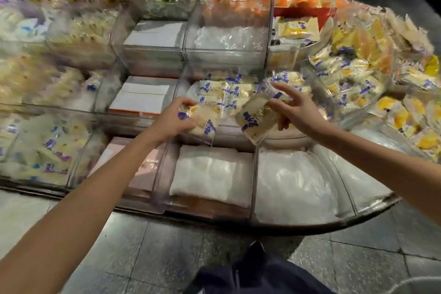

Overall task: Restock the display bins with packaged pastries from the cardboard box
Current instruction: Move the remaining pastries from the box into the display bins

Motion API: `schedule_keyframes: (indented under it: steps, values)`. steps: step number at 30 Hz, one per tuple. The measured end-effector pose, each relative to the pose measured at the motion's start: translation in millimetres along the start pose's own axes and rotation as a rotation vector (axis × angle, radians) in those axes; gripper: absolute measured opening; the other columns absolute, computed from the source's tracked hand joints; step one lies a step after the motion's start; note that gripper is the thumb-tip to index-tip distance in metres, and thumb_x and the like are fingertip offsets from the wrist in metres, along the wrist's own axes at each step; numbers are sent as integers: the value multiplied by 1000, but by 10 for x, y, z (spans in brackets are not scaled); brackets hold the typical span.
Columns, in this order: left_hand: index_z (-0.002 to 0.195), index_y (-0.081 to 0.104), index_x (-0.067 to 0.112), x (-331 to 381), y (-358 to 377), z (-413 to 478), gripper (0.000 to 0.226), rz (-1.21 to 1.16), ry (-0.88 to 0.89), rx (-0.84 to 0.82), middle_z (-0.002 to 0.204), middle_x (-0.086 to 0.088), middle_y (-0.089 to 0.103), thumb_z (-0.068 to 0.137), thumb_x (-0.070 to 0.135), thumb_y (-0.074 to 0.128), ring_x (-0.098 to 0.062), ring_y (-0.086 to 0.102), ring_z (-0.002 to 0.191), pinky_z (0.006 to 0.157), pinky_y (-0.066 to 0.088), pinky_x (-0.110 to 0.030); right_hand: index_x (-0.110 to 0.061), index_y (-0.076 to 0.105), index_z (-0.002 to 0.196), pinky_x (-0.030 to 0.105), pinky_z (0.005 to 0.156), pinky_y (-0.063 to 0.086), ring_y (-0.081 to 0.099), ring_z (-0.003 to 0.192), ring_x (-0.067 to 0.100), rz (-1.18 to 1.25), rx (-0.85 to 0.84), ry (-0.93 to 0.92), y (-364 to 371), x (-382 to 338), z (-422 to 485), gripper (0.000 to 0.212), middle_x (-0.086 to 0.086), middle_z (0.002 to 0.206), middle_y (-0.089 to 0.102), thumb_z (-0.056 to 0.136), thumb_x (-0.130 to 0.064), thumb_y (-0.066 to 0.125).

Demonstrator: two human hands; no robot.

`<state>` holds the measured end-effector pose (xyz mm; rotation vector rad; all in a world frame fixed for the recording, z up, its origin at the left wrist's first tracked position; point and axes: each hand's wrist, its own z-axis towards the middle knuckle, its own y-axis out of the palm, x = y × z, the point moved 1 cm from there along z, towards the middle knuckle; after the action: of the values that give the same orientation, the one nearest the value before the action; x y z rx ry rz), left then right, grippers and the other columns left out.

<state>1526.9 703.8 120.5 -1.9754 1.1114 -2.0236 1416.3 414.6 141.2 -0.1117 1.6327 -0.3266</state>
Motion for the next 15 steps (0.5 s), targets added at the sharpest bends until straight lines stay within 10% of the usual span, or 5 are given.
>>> schedule_keyframes:
  steps: [7,15]
  values:
    - [108,65,28,-244,-283,614,47,-124,91,8,115,-1,63,79,-9,70,-7,60,99,78,49,-12,-6,52,113,31,44,50,60,49,20,-37,121,94,236,202,534,23,14,87,71,98,-23,57]
    - [106,55,27,-298,-472,1501,38,-204,24,-166,102,-8,67,82,5,75,-19,66,91,70,56,-19,-30,46,138,19,48,50,64,58,0,-10,298,154,527,419,909,39,-3,89,71,100,-22,53]
